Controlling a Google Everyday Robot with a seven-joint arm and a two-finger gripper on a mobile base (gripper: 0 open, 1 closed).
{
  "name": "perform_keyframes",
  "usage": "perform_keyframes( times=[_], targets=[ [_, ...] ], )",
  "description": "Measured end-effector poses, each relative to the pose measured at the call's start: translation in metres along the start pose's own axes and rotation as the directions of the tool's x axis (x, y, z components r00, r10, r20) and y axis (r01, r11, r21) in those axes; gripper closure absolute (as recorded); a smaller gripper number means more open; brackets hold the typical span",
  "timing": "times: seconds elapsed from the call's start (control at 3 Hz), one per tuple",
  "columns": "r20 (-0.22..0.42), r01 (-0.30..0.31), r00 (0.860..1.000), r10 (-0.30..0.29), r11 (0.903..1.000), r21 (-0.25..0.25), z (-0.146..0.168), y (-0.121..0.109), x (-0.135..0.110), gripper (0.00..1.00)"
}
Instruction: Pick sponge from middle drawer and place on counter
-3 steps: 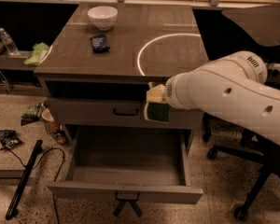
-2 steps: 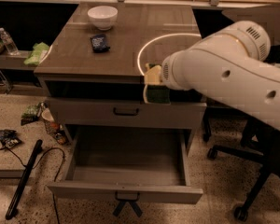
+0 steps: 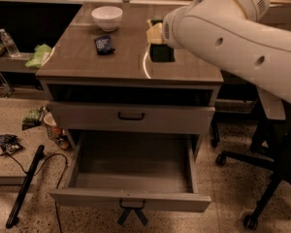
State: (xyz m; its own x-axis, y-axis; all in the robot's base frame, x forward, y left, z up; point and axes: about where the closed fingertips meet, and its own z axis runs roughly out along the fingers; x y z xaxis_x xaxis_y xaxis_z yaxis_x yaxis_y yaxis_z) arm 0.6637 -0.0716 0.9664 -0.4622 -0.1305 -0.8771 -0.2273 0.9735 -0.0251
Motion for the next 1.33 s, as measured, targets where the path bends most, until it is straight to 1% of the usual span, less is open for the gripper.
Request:
perform_keyframes(
  times=[0.33,0.67,1.0,1.33],
  targets=[
    [0.057,0.005,0.998,-0.004,0.9999,-0.014,0.030,-0.003,-0.030,1.00],
    [0.044,0.004,0.999,-0.002,0.9993,-0.036,0.073,-0.004,-0.041,0.85],
    [-0.066,-0.009,0.998,0.005,0.9983,-0.058,0.131,-0.006,-0.034,0.54],
    [-0.149,-0.040,0.988,0.033,0.9982,-0.045,0.162,-0.019,-0.022,0.23]
  ],
)
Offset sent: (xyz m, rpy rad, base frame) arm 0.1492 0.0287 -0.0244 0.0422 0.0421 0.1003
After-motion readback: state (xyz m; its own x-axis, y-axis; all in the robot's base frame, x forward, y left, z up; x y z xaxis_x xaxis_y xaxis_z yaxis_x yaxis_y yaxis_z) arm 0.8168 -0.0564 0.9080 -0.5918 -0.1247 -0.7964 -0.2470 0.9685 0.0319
